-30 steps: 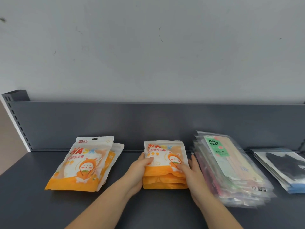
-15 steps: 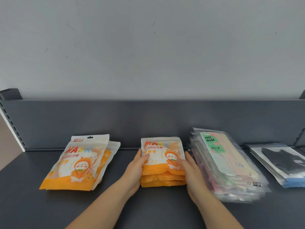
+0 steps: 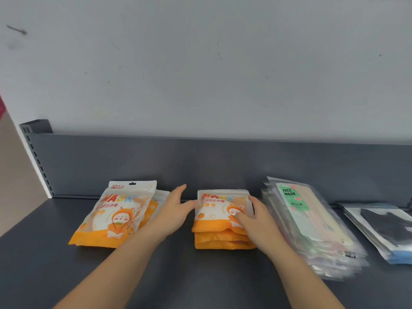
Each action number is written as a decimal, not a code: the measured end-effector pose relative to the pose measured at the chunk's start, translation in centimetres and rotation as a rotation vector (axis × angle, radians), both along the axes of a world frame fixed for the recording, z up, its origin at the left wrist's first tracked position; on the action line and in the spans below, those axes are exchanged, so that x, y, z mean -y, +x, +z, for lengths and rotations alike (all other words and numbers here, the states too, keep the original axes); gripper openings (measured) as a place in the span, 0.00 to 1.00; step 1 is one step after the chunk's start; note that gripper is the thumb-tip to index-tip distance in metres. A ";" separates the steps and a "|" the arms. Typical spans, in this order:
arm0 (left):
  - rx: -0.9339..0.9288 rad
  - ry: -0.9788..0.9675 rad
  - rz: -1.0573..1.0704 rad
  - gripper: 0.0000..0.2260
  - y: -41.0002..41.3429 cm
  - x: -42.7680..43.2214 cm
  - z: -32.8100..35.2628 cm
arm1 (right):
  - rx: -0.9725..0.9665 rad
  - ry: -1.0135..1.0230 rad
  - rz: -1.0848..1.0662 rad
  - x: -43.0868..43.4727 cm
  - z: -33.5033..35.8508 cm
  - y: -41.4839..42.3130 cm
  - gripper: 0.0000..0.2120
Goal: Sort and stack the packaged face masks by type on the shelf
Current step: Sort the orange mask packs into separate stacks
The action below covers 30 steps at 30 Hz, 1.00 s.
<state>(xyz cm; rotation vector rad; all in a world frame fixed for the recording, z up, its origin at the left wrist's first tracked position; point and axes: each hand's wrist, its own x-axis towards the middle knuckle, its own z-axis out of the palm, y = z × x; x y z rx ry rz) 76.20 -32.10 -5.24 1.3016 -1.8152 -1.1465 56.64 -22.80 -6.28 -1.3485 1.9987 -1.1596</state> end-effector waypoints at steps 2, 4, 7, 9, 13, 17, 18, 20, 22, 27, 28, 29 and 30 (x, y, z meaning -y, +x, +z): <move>0.182 -0.173 -0.006 0.31 1.5 0.4 0.5 | -0.116 0.026 0.015 0.1 0.4 0.5 0.29; 0.386 -0.315 0.016 0.31 3.2 0.7 1.0 | -0.202 0.038 0.042 0.3 0.6 1.0 0.31; 0.586 -0.355 0.105 0.32 5.7 1.1 1.4 | -0.279 0.045 0.101 0.8 1.2 2.0 0.32; 0.658 -0.337 0.162 0.32 7.3 1.1 1.4 | -0.331 0.048 0.157 1.3 1.3 2.7 0.34; 0.732 -0.278 0.236 0.34 10.7 1.2 1.1 | -0.486 0.066 0.243 2.4 1.4 5.0 0.35; 0.725 -0.219 0.249 0.34 14.0 1.8 0.6 | -0.571 0.052 0.302 3.2 1.4 7.7 0.35; 0.728 -0.208 0.241 0.34 14.8 2.2 0.4 | -0.573 0.058 0.312 3.4 1.3 8.5 0.35; 0.713 -0.191 0.221 0.33 16.3 3.2 0.2 | -0.587 0.065 0.326 3.8 1.4 10.0 0.35; 0.650 -0.171 0.198 0.31 17.6 4.4 0.1 | -0.578 0.073 0.326 4.2 1.3 11.6 0.34; 0.473 -0.060 0.140 0.28 20.4 7.4 -0.9 | -0.388 0.075 0.302 5.4 0.9 16.3 0.31; 0.410 -0.012 0.132 0.29 20.9 8.0 -1.3 | -0.325 0.064 0.305 5.6 0.7 17.3 0.29; 0.350 0.037 0.124 0.30 21.5 8.5 -1.7 | -0.271 0.072 0.302 5.8 0.3 18.3 0.27; 0.294 0.076 0.110 0.31 21.9 8.8 -2.1 | -0.222 0.079 0.292 6.0 0.1 19.2 0.26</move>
